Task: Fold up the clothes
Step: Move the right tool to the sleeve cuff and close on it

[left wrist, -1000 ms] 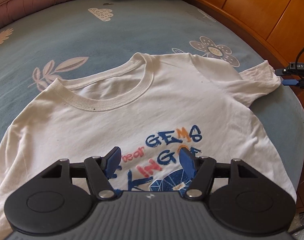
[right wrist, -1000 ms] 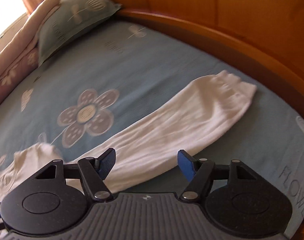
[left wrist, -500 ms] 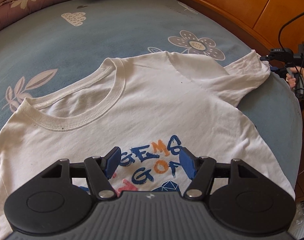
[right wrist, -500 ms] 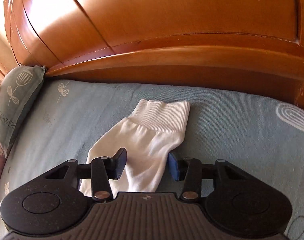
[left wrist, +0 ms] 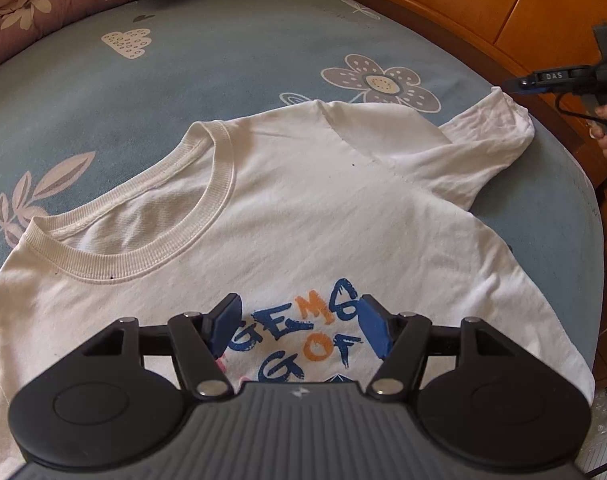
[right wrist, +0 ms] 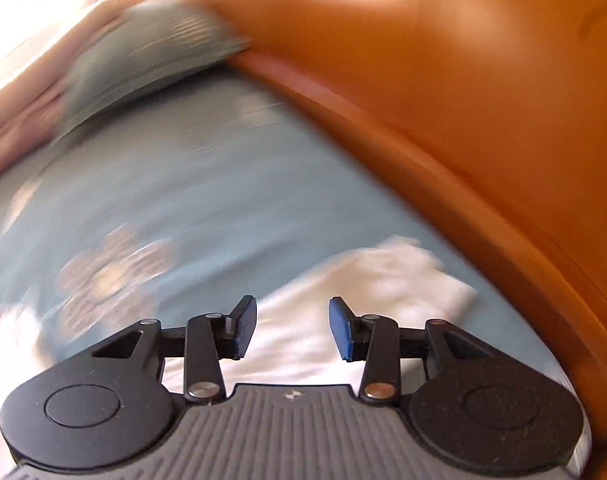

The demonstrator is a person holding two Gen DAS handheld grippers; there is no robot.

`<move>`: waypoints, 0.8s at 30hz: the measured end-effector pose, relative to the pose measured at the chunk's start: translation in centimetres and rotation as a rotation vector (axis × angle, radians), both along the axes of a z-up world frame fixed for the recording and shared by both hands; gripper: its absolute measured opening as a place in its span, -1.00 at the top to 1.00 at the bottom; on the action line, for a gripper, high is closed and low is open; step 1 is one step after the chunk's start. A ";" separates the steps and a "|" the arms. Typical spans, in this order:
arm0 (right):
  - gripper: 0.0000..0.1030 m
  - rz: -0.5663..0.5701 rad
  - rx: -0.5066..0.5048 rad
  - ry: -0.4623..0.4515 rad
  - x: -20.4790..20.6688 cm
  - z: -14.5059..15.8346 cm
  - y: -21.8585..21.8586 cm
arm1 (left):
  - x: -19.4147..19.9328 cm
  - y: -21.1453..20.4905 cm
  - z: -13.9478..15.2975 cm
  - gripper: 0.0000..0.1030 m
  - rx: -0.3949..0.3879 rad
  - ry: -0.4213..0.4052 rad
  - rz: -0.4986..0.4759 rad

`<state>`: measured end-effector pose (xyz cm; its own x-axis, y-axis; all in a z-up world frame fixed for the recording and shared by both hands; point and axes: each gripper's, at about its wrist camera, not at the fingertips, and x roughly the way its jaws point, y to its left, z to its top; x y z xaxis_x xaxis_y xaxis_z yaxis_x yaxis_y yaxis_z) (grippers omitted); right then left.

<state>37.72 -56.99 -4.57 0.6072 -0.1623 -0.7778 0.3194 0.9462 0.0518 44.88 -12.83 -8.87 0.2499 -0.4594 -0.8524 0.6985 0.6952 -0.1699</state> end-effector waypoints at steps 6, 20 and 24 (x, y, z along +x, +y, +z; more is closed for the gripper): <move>0.14 0.711 -0.245 0.234 7.1 -3.6 11.3 | -0.5 -0.1 0.2 -0.26 -0.016 0.000 -0.032; 0.88 0.917 -0.197 0.452 9.0 -4.6 14.0 | -1.4 1.1 0.0 -0.27 -0.037 0.022 -0.028; 0.90 0.777 -0.243 0.380 9.2 -3.3 12.8 | -1.6 1.6 0.4 -0.27 -0.033 0.013 -0.030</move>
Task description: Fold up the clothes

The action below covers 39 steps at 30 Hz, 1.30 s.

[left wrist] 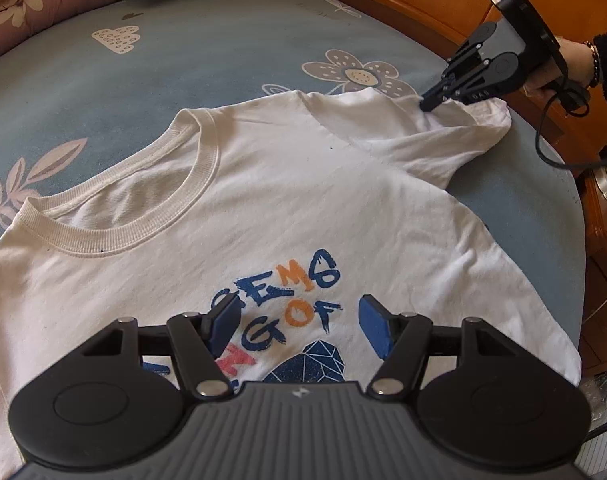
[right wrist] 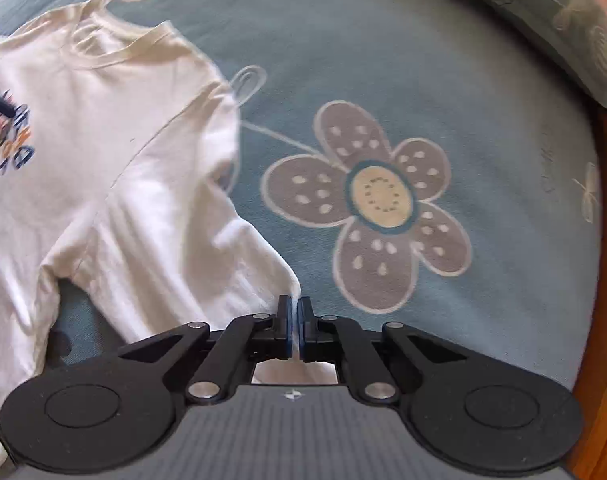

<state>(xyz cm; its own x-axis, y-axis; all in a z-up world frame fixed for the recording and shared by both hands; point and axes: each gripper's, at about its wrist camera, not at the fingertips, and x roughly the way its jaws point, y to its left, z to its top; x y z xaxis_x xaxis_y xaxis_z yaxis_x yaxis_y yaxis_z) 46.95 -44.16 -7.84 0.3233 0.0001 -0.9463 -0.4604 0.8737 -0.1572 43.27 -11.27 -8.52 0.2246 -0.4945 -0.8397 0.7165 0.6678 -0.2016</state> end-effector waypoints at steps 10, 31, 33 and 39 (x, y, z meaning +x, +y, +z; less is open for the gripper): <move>0.72 -0.287 0.039 -0.135 0.3 2.4 -2.6 | 0.0 0.4 0.4 -0.27 0.006 -0.012 0.026; 0.30 -0.701 0.419 -0.394 -3.4 3.9 -1.3 | 0.2 0.3 0.4 -0.27 0.021 -0.009 0.124; 0.25 -0.860 0.406 -0.445 -7.1 4.5 -5.4 | 0.2 0.2 0.4 -0.27 0.018 -0.012 0.130; 0.13 -1.399 0.453 -0.530 -16.5 0.8 -18.0 | -0.1 -0.5 0.1 -0.27 0.018 0.003 0.117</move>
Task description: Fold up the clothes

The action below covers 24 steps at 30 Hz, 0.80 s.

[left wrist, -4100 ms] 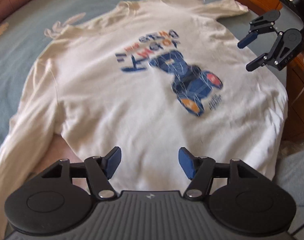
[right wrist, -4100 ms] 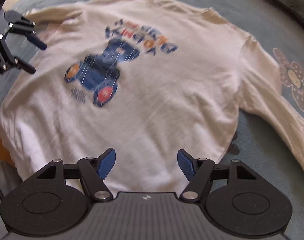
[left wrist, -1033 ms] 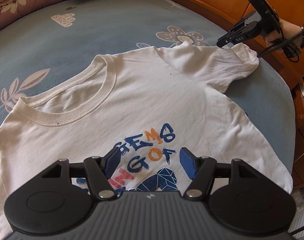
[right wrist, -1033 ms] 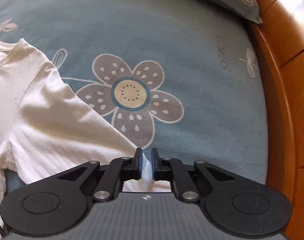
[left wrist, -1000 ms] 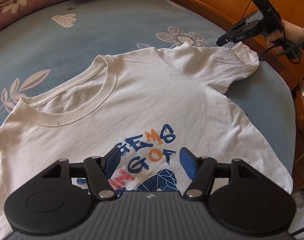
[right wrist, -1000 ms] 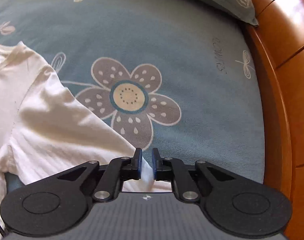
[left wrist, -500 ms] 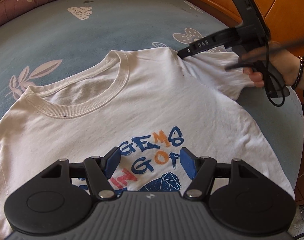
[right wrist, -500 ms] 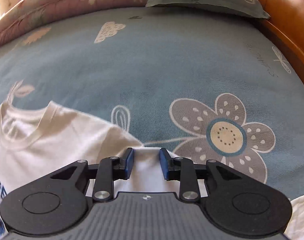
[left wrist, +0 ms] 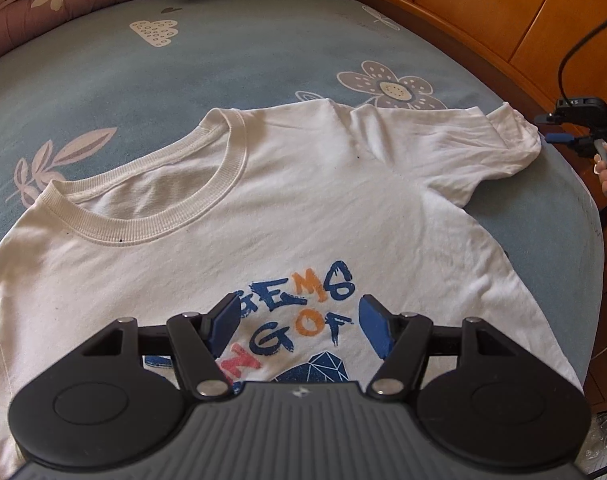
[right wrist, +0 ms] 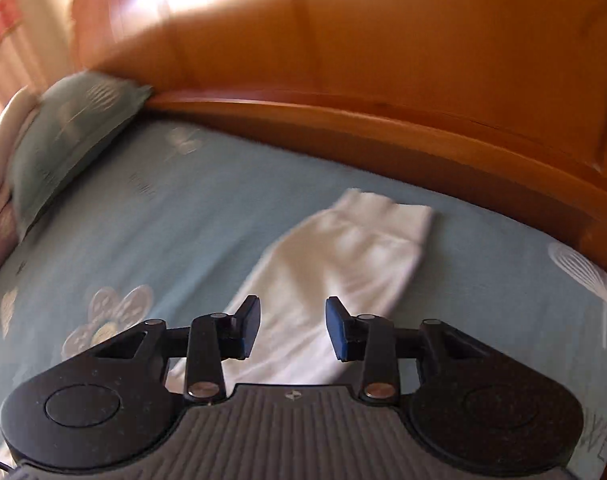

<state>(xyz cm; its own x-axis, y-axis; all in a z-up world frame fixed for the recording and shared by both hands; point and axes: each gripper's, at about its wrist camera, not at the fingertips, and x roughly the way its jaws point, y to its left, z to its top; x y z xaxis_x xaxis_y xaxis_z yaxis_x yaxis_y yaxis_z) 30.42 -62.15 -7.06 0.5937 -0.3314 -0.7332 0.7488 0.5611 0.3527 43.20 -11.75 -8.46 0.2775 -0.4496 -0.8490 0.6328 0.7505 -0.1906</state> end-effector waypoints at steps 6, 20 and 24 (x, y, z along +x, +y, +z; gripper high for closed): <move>0.05 -0.167 0.174 -0.133 -2.2 -4.8 -5.9 | -0.3 -0.9 -0.5 -0.27 0.013 0.020 -0.034; 0.76 -0.139 0.065 0.019 -1.7 -3.3 -7.4 | 0.3 -2.2 -0.7 -0.28 0.031 0.025 -0.075; 0.76 -0.215 0.035 0.061 -3.8 -2.3 -6.4 | 0.4 -2.2 -0.7 -0.28 0.026 0.024 -0.077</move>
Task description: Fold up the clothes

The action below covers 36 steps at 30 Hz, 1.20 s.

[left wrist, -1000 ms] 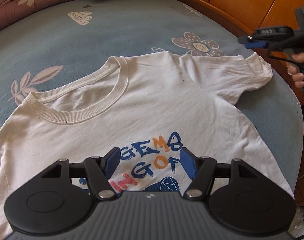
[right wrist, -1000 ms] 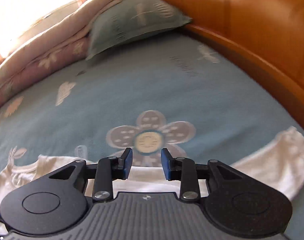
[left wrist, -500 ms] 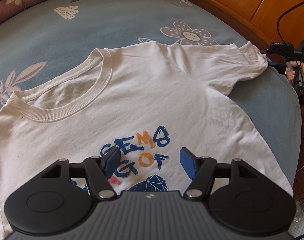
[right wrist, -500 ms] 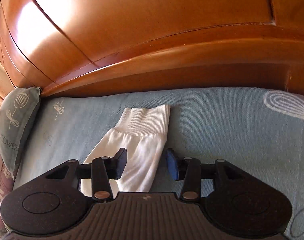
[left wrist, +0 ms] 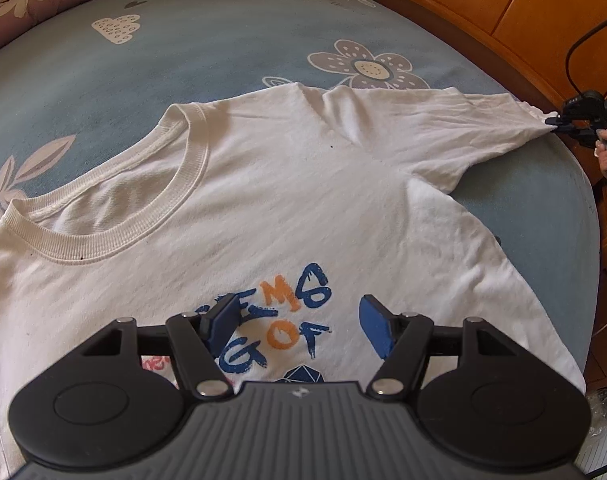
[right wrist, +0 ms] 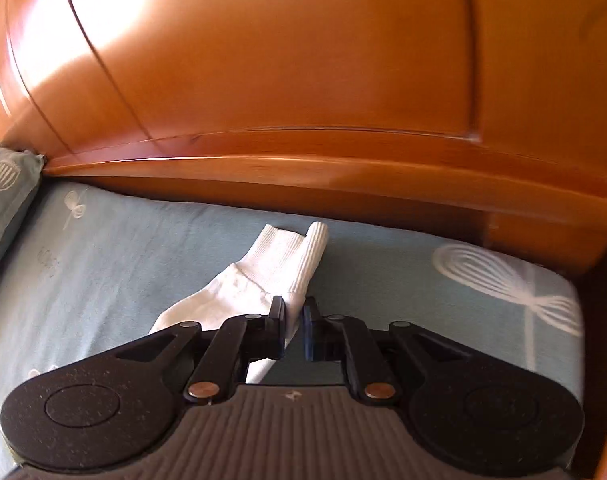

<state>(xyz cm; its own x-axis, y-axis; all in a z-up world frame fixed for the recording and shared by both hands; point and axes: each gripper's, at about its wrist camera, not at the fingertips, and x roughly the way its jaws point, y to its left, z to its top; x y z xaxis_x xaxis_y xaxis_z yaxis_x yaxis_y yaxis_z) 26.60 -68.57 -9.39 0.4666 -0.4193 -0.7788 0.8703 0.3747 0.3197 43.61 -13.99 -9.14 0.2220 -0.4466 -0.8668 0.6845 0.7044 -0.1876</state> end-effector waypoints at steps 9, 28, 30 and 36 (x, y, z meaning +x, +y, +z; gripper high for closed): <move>0.27 0.009 -0.167 0.163 0.3 2.7 5.2 | 0.1 0.1 0.3 -0.29 -0.012 -0.011 0.008; -0.13 0.571 -0.223 0.268 7.4 1.9 14.5 | 0.0 3.7 0.2 -0.29 0.010 -0.023 0.110; -0.15 0.674 -0.219 0.218 8.5 2.5 17.0 | 0.0 4.0 -0.1 -0.31 0.017 -0.010 0.120; -0.19 0.846 -0.247 0.274 9.8 0.2 22.0 | -0.4 4.0 -0.4 -0.35 0.023 -0.030 0.091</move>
<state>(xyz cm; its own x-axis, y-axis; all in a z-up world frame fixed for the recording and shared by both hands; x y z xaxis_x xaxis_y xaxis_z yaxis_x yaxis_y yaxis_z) 36.39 -46.57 -9.21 0.5054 -0.1915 -0.8413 0.3089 0.9506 -0.0307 43.21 -9.98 -9.50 0.2867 -0.4031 -0.8691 0.6223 0.7681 -0.1510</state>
